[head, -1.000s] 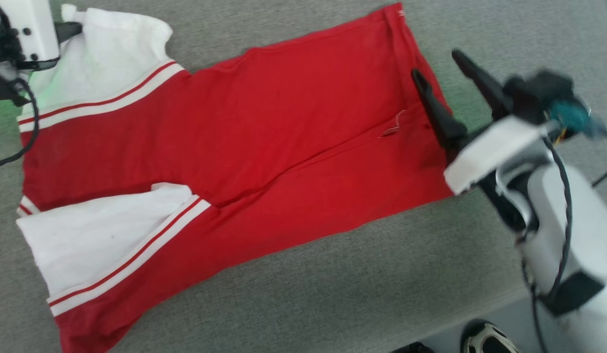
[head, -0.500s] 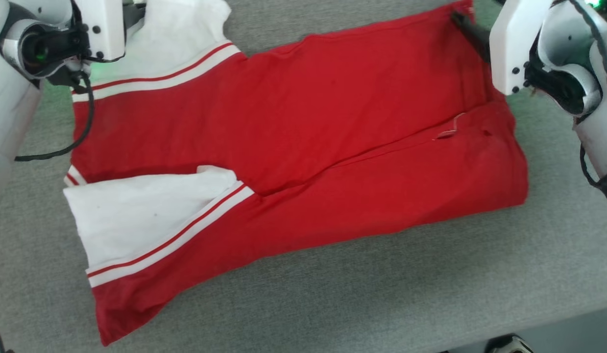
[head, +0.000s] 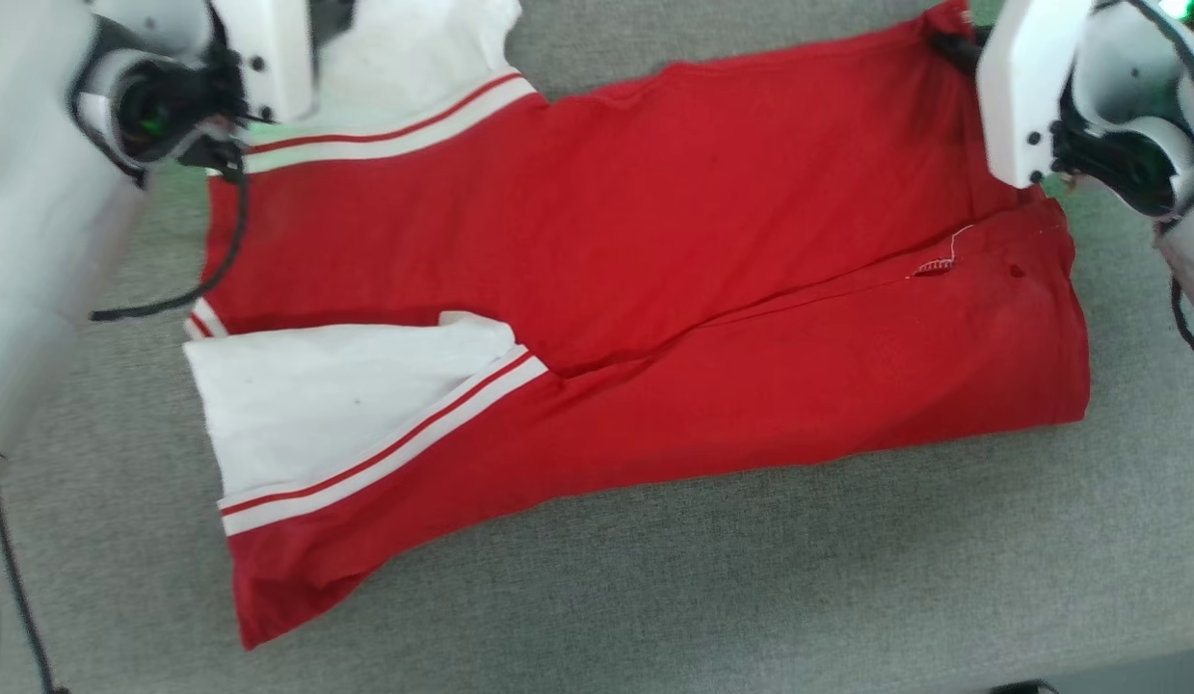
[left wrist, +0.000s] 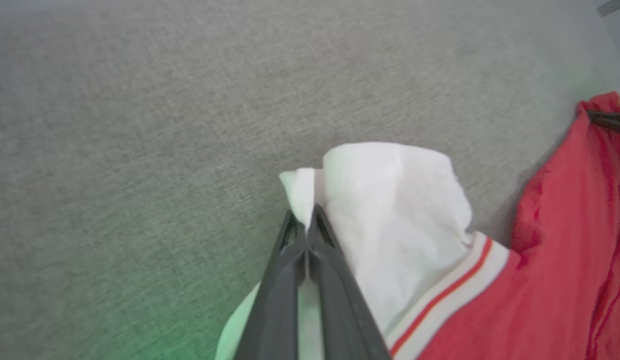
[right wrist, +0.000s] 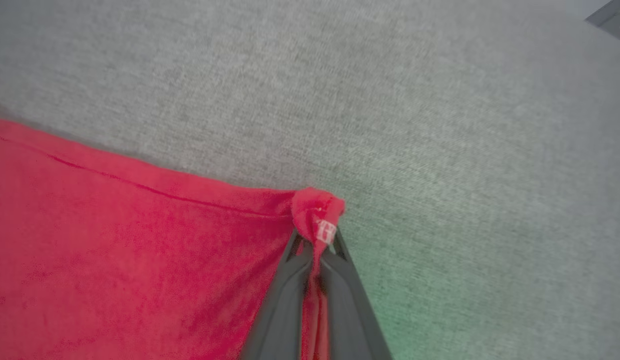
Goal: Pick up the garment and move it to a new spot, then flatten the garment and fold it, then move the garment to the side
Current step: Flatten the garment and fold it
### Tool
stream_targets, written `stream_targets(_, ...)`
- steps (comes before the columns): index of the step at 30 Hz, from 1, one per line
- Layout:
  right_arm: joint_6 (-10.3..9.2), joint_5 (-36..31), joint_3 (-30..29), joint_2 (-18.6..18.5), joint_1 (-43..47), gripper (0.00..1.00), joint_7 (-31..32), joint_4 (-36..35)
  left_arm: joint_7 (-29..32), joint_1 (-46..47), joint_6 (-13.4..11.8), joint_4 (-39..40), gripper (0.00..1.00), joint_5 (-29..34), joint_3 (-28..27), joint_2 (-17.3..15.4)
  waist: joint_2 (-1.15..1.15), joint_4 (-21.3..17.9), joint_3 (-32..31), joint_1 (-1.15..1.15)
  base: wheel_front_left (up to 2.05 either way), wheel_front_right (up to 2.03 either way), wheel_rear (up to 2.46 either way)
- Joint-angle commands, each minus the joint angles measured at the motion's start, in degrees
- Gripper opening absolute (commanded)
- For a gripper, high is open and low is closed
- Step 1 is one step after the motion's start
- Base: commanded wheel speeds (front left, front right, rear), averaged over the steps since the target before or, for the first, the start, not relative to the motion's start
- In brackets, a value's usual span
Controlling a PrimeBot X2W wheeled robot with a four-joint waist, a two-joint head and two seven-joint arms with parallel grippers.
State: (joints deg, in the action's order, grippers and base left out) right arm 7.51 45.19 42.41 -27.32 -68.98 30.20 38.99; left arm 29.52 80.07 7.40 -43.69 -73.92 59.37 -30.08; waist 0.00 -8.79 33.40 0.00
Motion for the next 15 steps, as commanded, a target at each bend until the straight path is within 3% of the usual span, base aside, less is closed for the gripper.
stream_targets(1, -0.05, 0.0, 0.2, -0.6, 1.0, 0.0, -1.5, -0.3, -1.4, -0.6, 0.1, 1.3, 0.0, -0.2, 0.0, 0.2, 0.0, 1.4, -2.0, 0.0, 0.0, 0.0, 0.0)
stream_targets(6, -0.04, 3.0, -0.5, -3.1, 5.5, 0.0, -6.5, -3.4, -7.4, -3.9, 0.1, 9.6, 0.0, -2.6, 1.1, -1.7, 0.0, 4.1, -7.5, 0.0, 0.0, 0.0, 0.0)
stream_targets(11, -0.04, 4.5, -0.5, -6.4, 11.0, 0.0, -7.7, -6.3, -11.9, -8.2, 0.1, 17.3, 0.0, -3.9, 2.4, -4.7, 0.0, 6.6, -12.2, 0.0, 0.0, 0.0, 0.0)
stream_targets(15, -0.04, 5.4, -1.3, -10.3, 17.3, 0.0, -8.0, -10.1, -17.3, -14.7, 0.1, 26.1, 0.0, -5.1, 3.9, -9.1, 0.0, 8.7, -15.7, 0.0, 0.0, 0.0, 0.0)
